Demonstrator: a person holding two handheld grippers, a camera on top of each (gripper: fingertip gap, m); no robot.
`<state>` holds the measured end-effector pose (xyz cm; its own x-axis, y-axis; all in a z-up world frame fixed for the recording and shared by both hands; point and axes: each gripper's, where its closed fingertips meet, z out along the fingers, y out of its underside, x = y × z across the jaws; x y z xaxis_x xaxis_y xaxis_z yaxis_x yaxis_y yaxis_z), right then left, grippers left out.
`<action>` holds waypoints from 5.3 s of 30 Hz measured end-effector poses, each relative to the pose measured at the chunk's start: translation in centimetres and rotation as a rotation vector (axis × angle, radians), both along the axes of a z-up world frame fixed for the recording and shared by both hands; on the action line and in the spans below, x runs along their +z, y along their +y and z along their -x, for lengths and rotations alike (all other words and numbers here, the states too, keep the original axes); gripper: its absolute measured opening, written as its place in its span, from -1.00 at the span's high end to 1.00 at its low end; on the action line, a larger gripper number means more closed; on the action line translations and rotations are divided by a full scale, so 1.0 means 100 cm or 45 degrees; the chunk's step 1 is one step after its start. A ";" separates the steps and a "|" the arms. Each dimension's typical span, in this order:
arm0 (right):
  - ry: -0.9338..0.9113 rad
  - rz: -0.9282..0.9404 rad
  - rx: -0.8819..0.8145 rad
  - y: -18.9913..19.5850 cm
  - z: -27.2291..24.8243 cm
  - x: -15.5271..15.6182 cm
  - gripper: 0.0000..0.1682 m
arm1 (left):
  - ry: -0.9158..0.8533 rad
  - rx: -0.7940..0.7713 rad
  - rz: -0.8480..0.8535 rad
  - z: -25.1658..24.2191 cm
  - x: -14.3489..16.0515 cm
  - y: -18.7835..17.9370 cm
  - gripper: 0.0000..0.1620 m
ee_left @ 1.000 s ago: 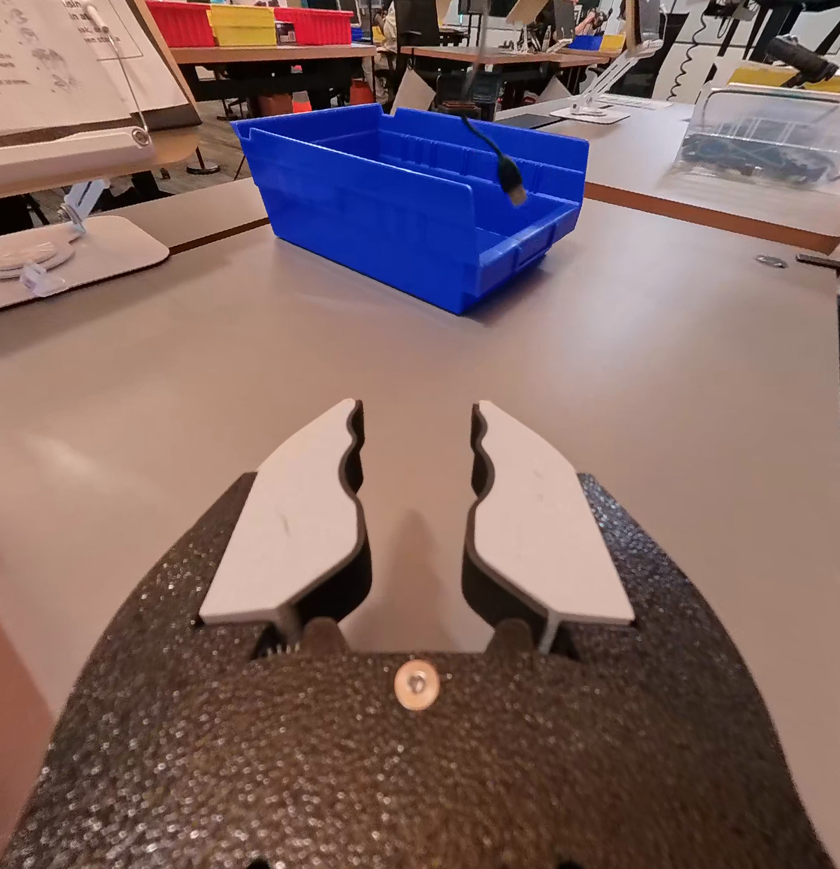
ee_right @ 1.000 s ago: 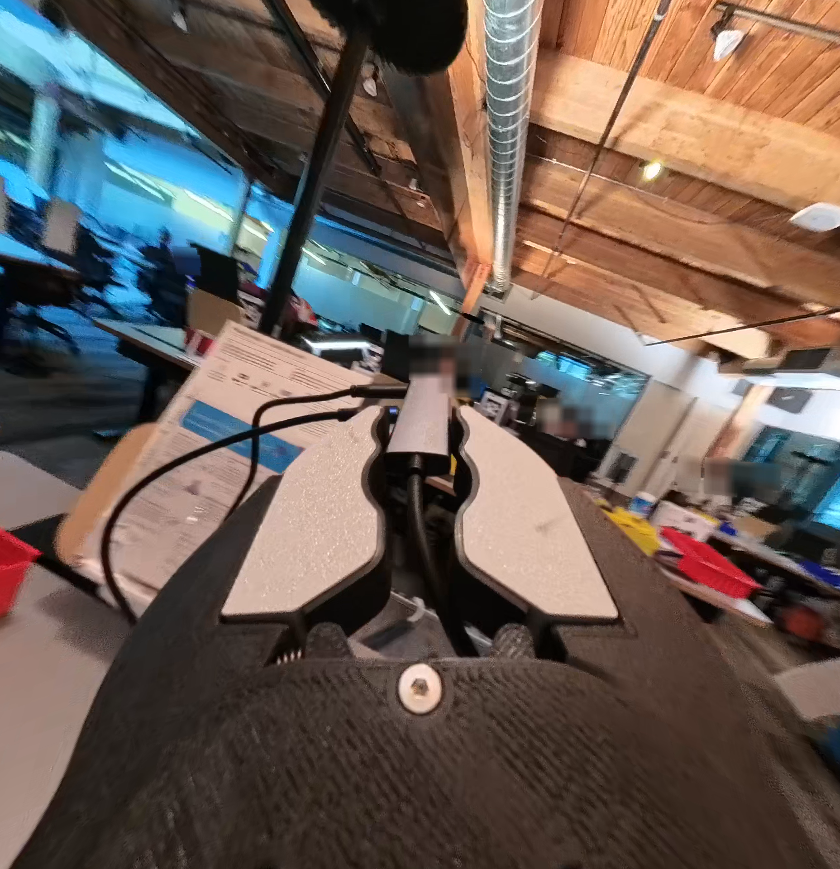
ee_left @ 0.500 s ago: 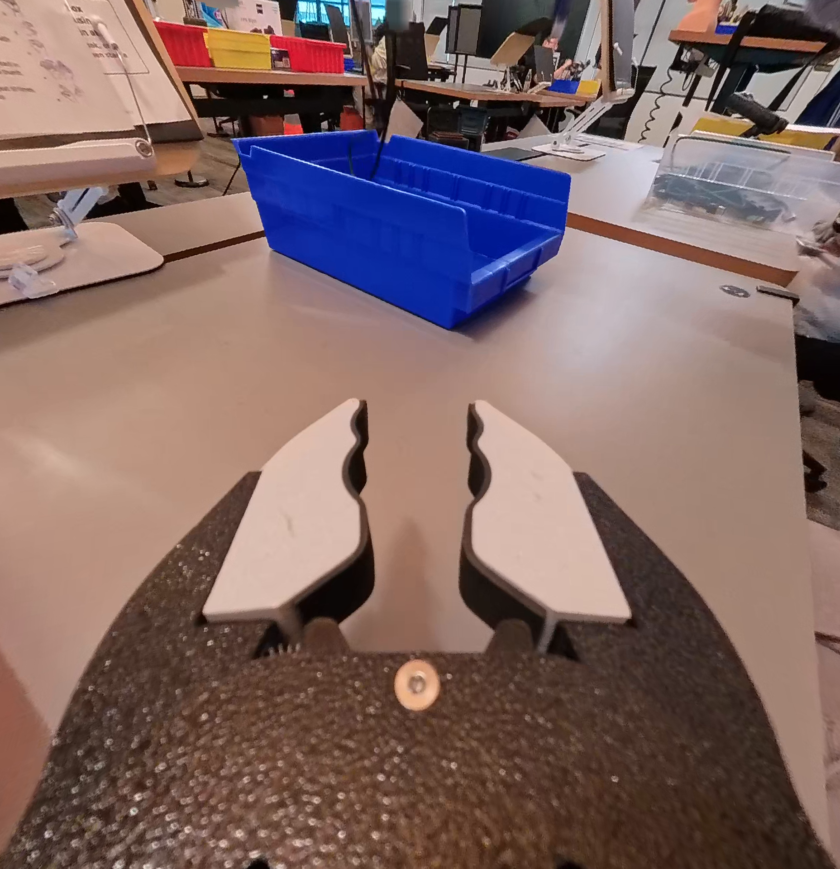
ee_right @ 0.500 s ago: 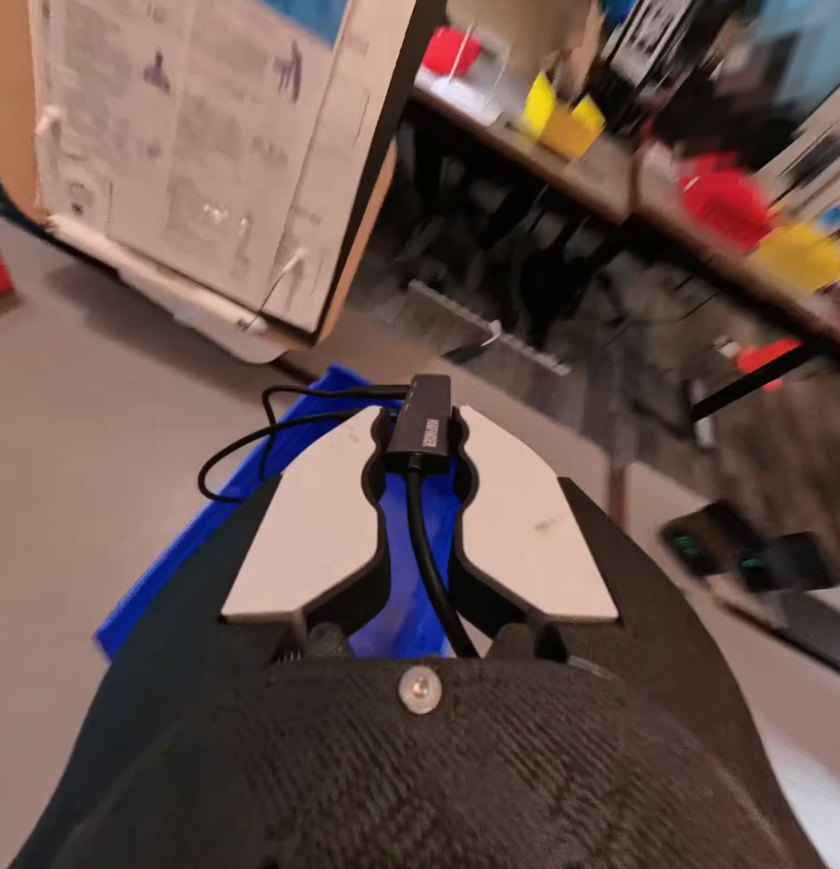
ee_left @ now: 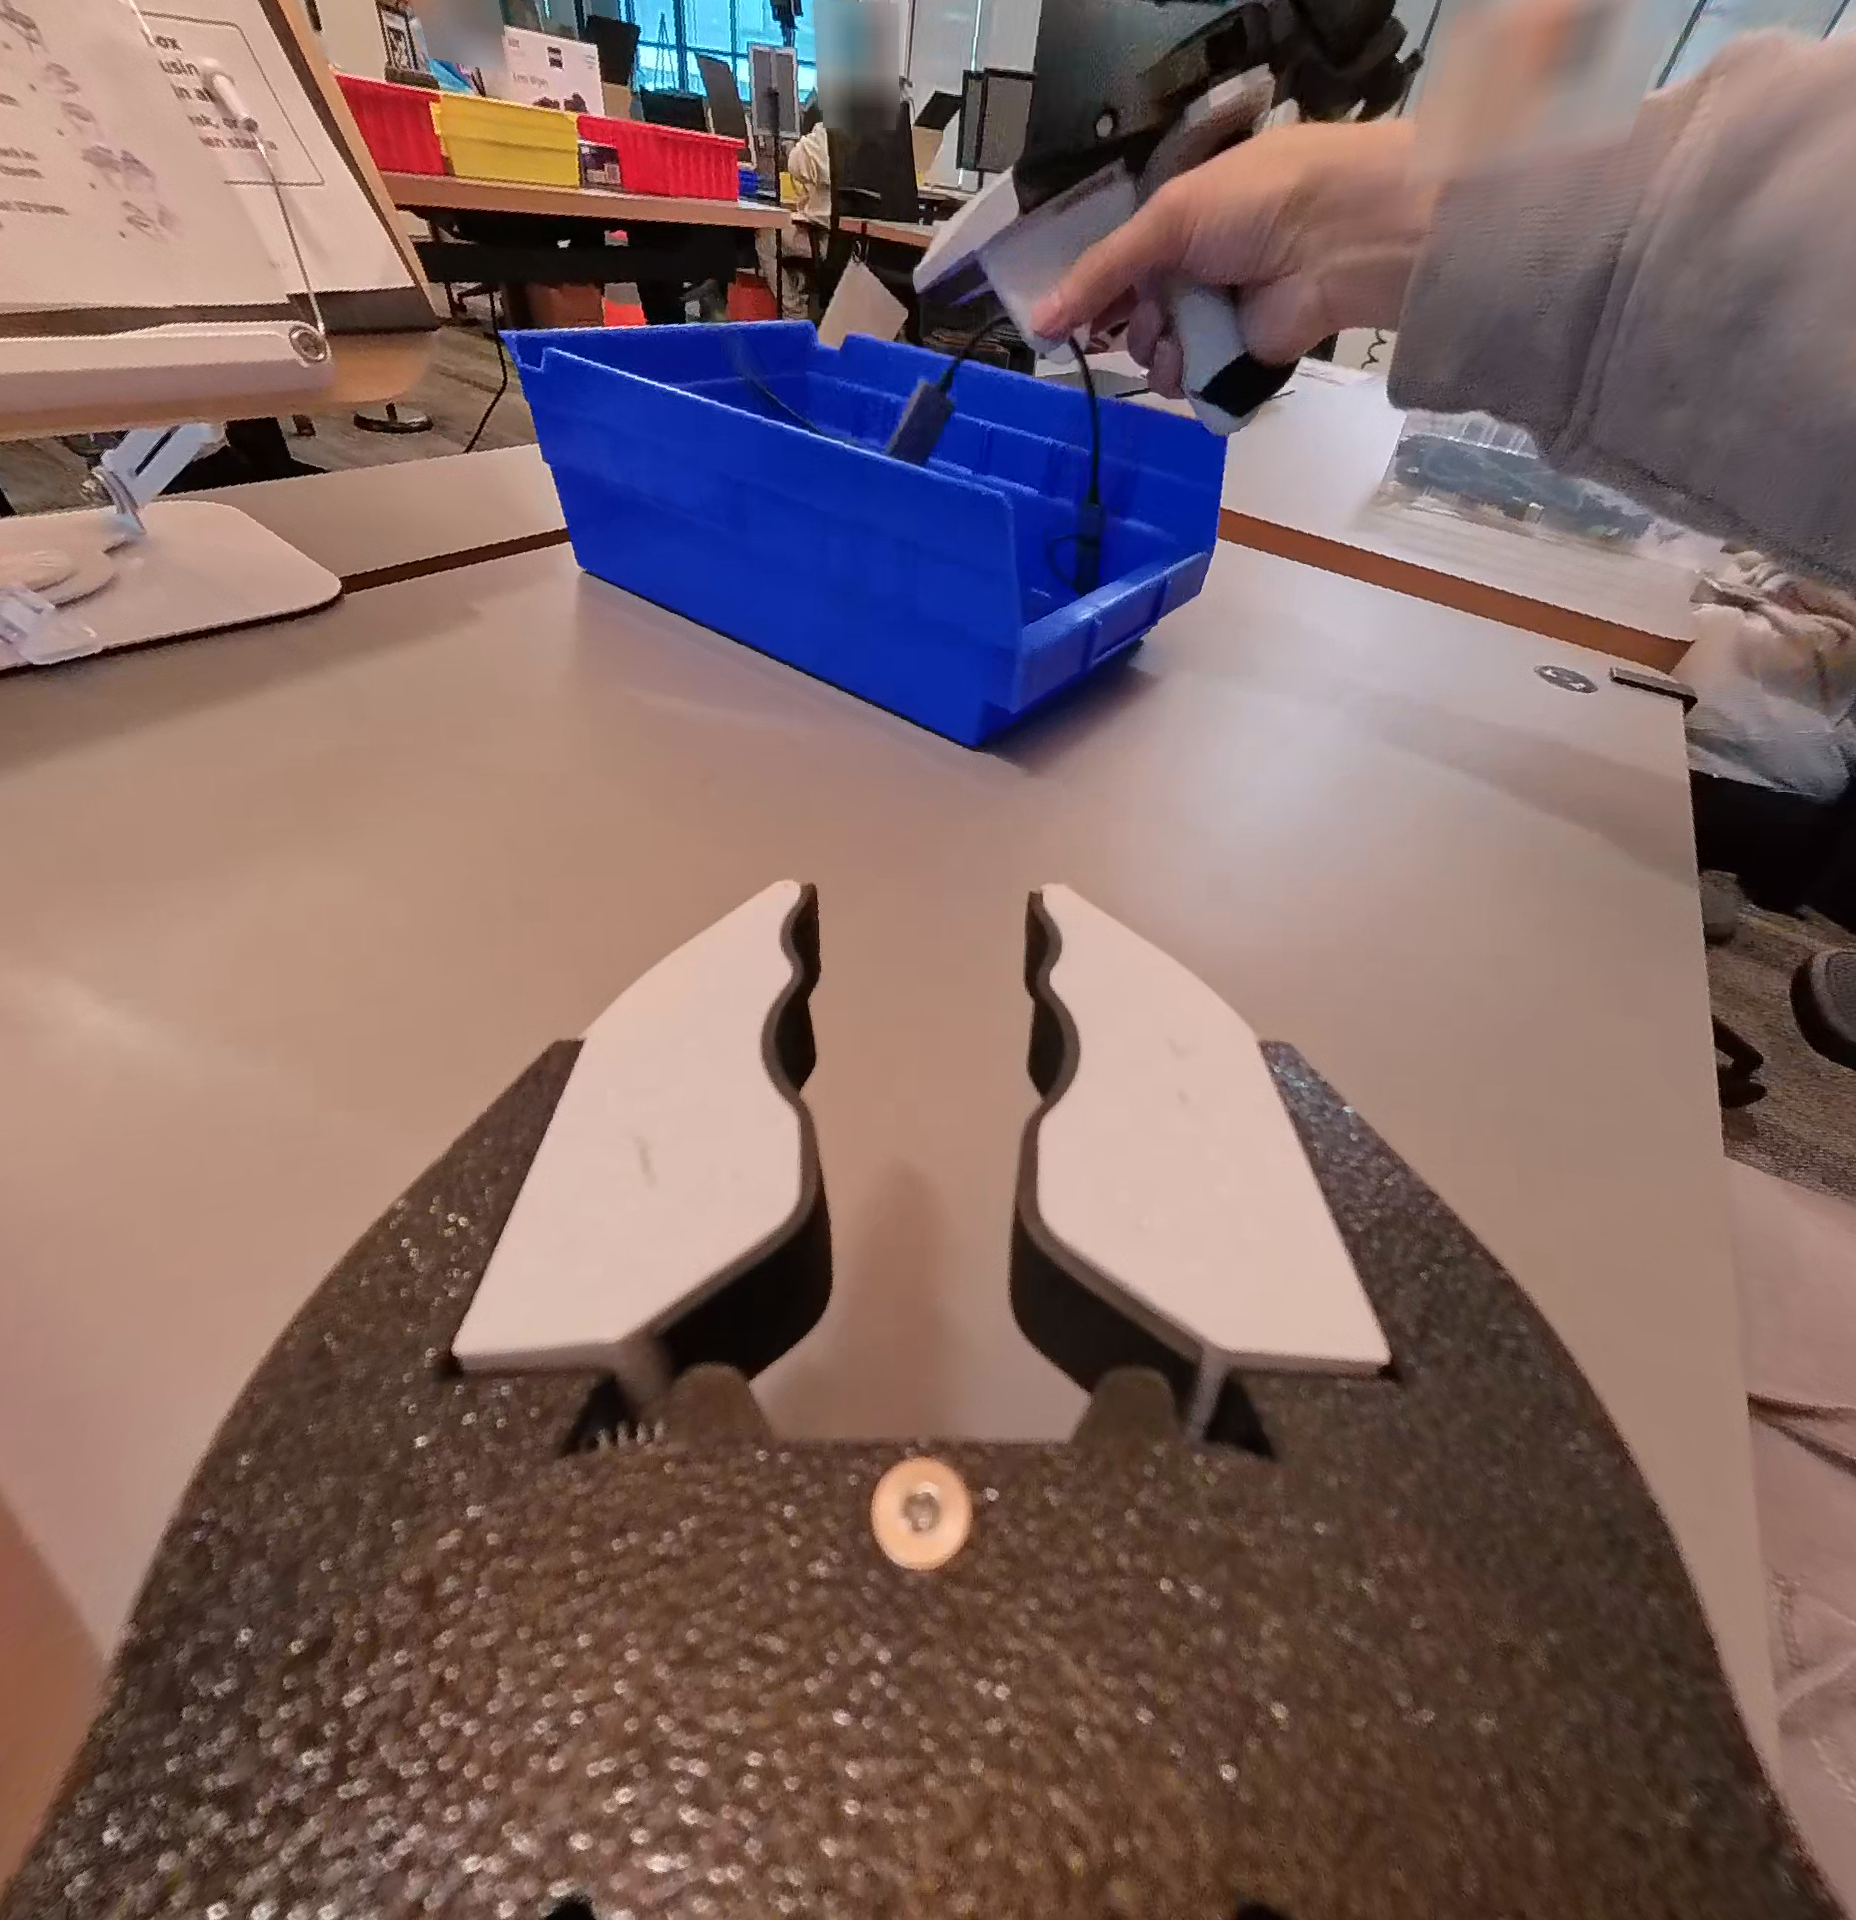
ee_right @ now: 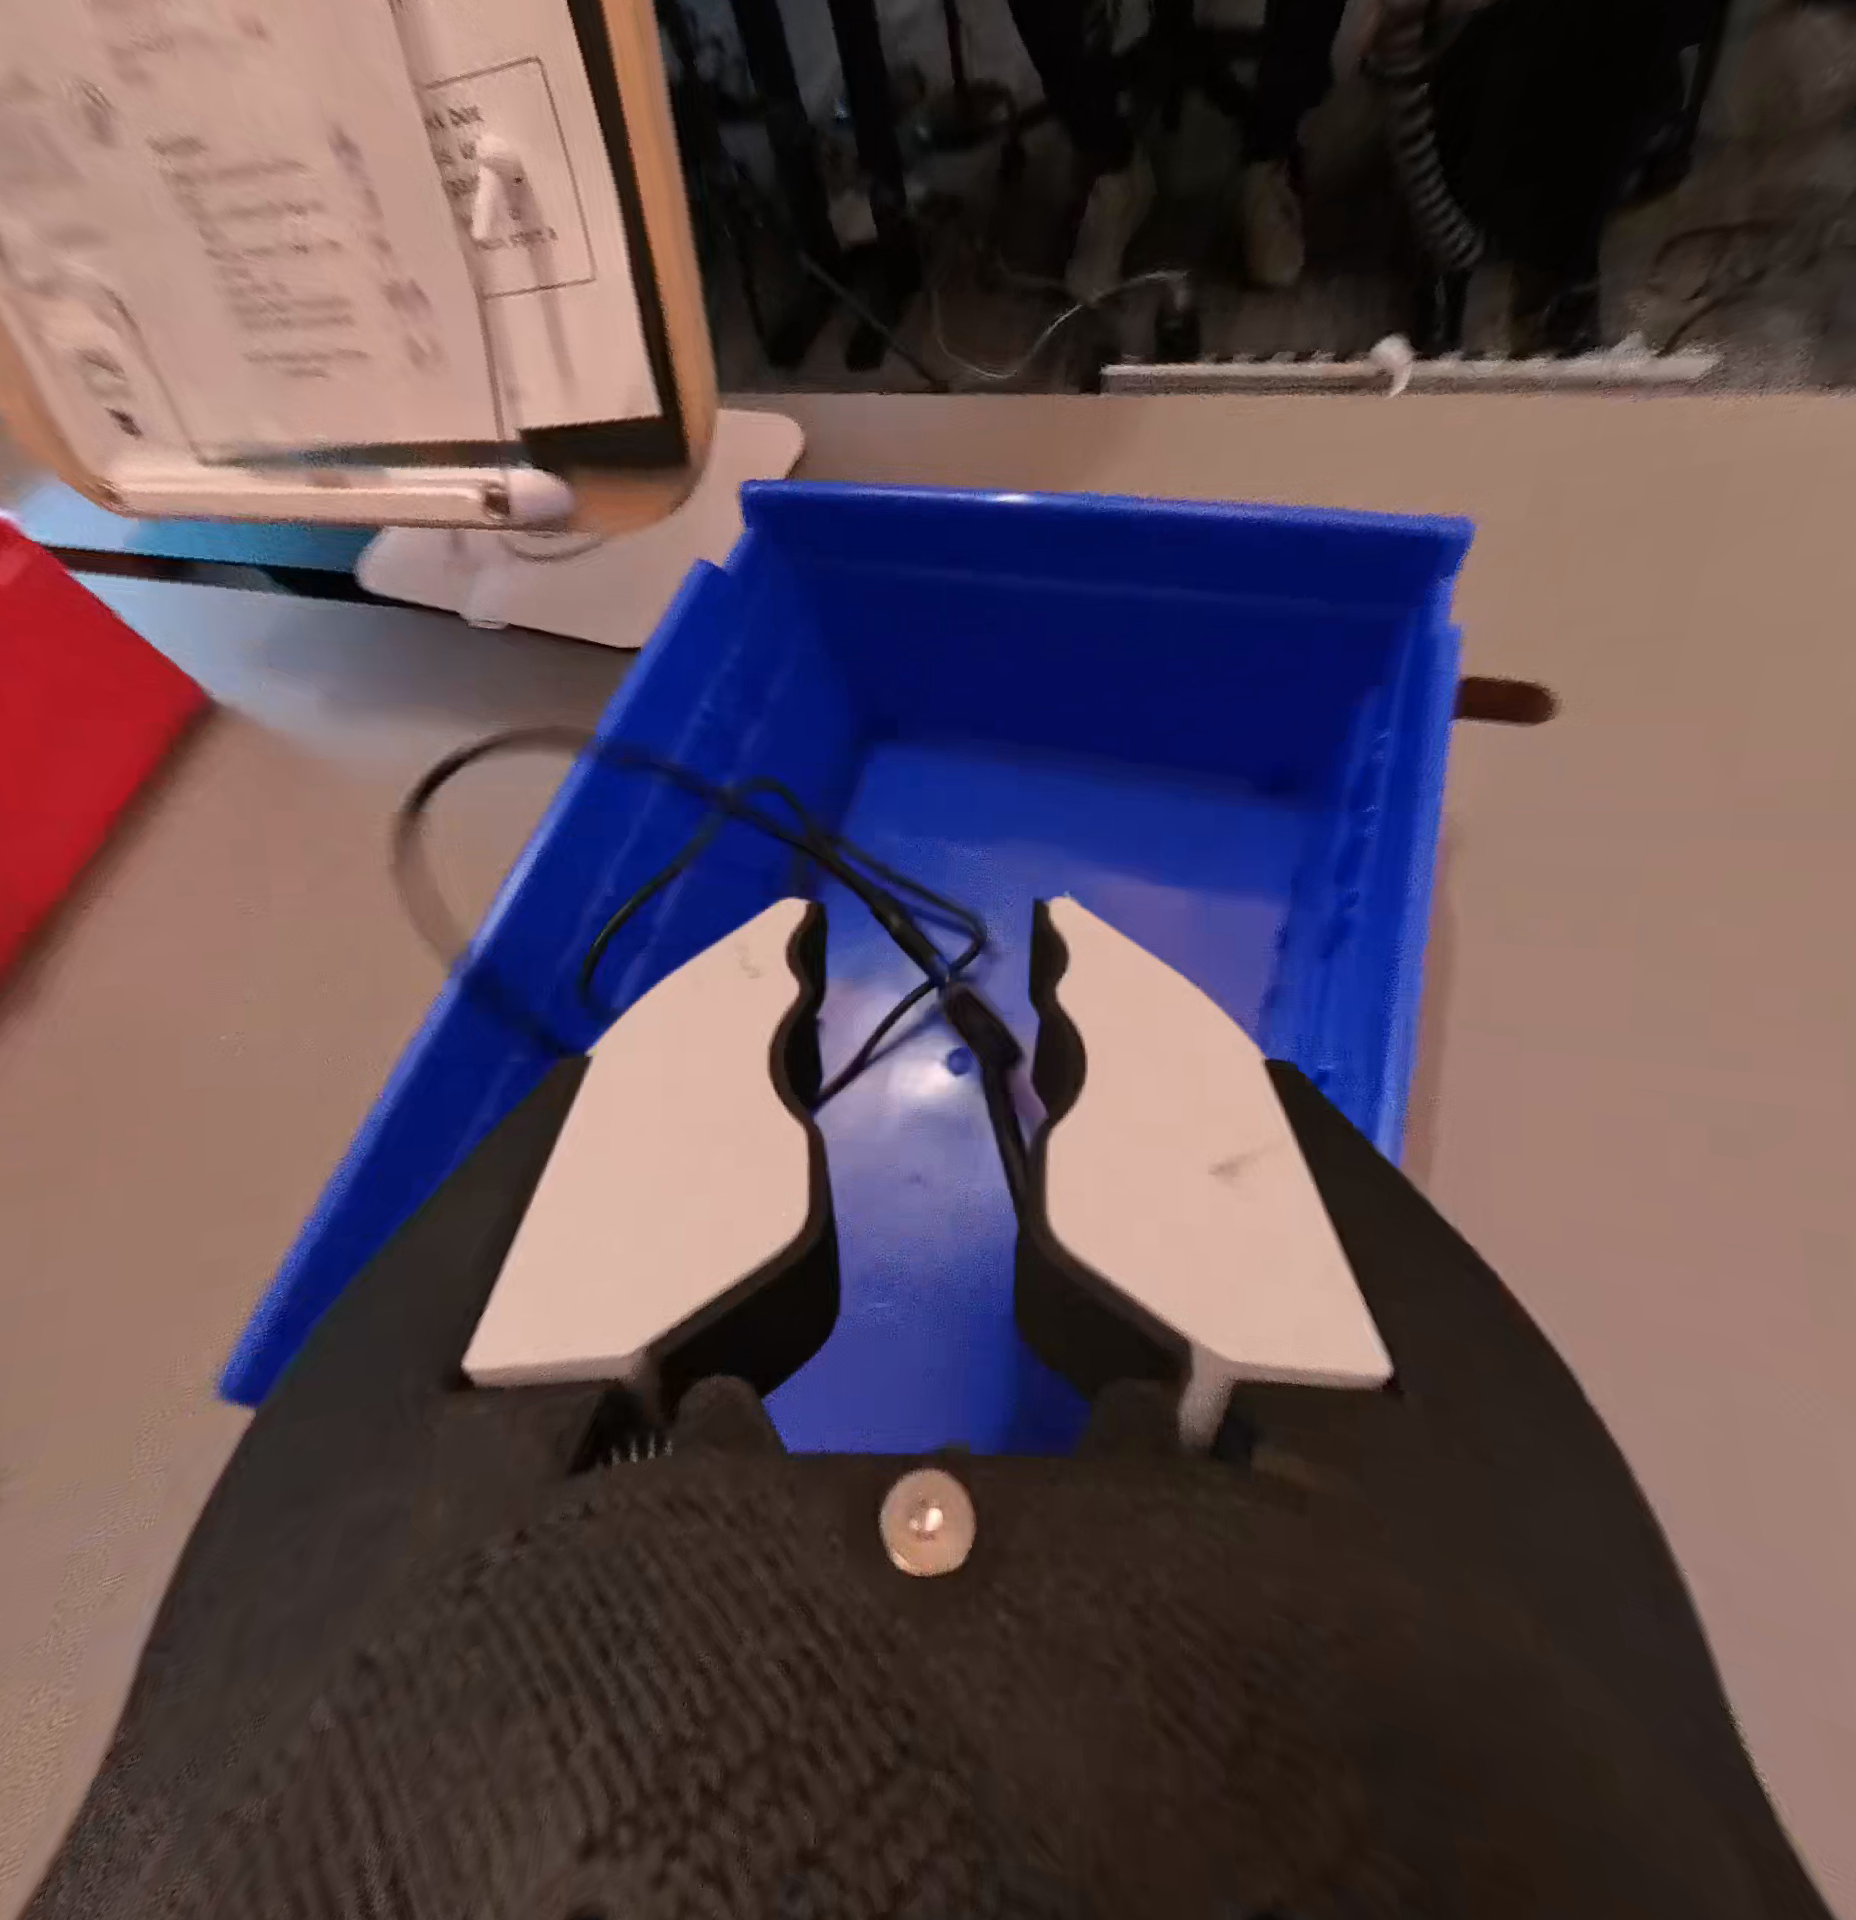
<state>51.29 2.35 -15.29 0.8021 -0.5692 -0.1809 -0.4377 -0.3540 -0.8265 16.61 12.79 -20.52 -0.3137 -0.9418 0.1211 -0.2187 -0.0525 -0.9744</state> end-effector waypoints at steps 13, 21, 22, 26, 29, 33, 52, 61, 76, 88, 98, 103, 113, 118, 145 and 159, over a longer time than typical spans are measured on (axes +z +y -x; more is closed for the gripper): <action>-0.350 -0.253 0.327 0.016 0.164 0.002 0.19 | -0.030 0.067 -0.104 0.014 0.033 0.020 0.55; -0.474 -0.353 0.394 0.014 0.222 -0.036 0.36 | 0.403 0.642 -0.331 0.043 0.076 0.204 0.48; -0.481 -0.328 0.406 0.015 0.225 -0.041 0.35 | 0.509 0.700 -0.306 0.039 0.079 0.233 0.41; -0.487 -0.370 0.428 0.020 0.232 -0.045 0.33 | 0.975 0.738 0.020 0.004 0.064 0.308 0.14; -0.511 -0.411 0.422 0.017 0.231 -0.041 0.33 | 1.242 0.776 0.321 -0.022 0.030 0.344 0.15; -0.521 -0.401 0.522 0.021 0.242 -0.043 0.24 | 1.657 0.917 0.497 -0.018 -0.029 0.371 0.30; -0.541 -0.376 0.563 0.023 0.247 -0.045 0.30 | 1.796 1.176 0.452 -0.011 -0.082 0.384 0.70; -0.622 -0.298 0.594 0.028 0.254 -0.051 0.35 | 1.141 1.085 0.473 -0.047 0.015 0.395 0.73; -1.121 -0.459 0.498 0.022 0.297 0.040 0.34 | 0.314 0.240 0.722 -0.067 0.176 0.140 0.73; -0.076 -1.072 0.797 0.021 0.320 0.041 0.39 | -0.225 -0.687 0.727 -0.037 0.124 -0.072 0.73; -0.529 -0.812 0.754 0.027 0.329 0.030 0.72 | -0.397 -0.675 0.579 -0.027 0.117 -0.088 0.74; -1.540 -0.289 0.390 -0.001 0.283 0.041 0.72 | -0.182 -0.573 0.349 -0.020 0.110 -0.073 0.35; -2.245 0.108 0.305 0.000 0.298 0.034 0.73 | 0.153 -0.488 -0.520 0.003 0.092 -0.070 0.73; -2.177 0.064 0.371 0.004 0.299 0.026 0.73 | 0.106 -0.497 -0.537 0.005 0.084 -0.074 0.88; 0.733 -1.381 0.949 0.007 0.322 0.046 0.72 | -0.496 -0.554 -0.843 0.000 0.082 -0.069 0.89; -0.471 -1.231 0.823 -0.004 0.320 0.048 0.71 | -0.010 -0.616 1.061 -0.004 0.087 -0.088 0.40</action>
<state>19.33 1.97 -10.47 0.9805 0.1963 -0.0095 -0.0910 0.4109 -0.9071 17.03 3.96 -11.85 -0.6490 -0.3230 0.6888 -0.3919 -0.6340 -0.6666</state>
